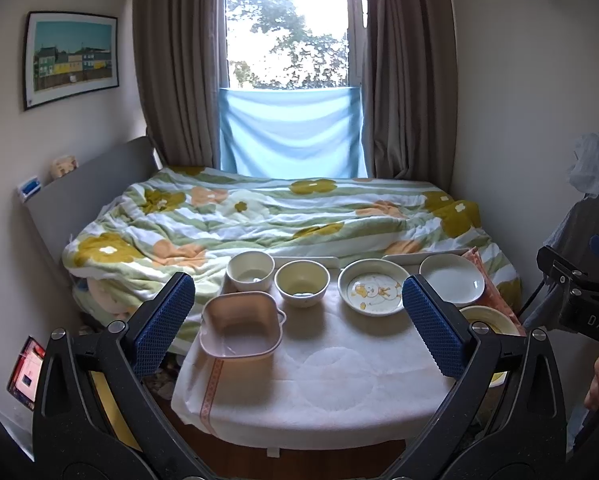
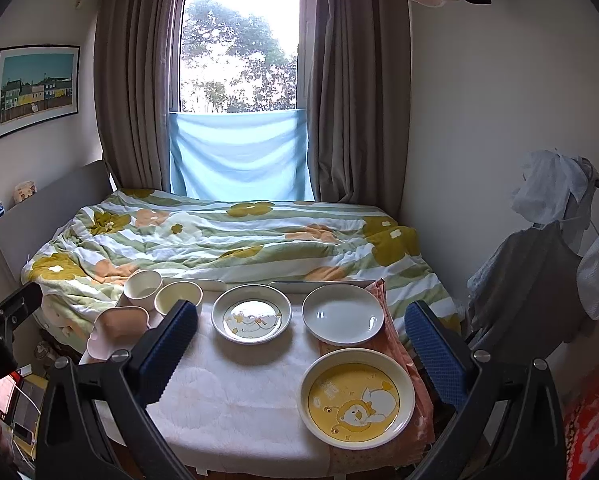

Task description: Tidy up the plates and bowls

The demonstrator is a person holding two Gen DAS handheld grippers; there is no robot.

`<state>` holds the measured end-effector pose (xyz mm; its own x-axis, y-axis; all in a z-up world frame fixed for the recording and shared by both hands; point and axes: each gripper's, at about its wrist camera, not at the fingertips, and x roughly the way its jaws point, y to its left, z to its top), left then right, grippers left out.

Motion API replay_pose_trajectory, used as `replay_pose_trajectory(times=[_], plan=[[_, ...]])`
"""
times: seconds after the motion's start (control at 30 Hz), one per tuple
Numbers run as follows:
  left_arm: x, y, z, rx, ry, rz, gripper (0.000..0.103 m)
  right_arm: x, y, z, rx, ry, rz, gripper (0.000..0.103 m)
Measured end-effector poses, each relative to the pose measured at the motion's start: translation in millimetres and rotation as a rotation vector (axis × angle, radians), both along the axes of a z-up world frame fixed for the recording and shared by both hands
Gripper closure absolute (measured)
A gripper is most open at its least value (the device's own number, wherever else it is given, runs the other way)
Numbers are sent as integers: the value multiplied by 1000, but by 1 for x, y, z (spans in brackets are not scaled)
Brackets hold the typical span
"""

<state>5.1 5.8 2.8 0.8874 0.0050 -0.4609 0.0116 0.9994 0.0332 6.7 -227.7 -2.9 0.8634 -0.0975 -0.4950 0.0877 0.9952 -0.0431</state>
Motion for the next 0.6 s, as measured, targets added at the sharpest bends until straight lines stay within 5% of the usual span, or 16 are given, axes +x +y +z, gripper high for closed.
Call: replay_pose_trajectory(times=[0.6], plan=[[7, 1, -2, -2, 7, 4, 0, 2, 2, -2, -2, 1, 1, 0]])
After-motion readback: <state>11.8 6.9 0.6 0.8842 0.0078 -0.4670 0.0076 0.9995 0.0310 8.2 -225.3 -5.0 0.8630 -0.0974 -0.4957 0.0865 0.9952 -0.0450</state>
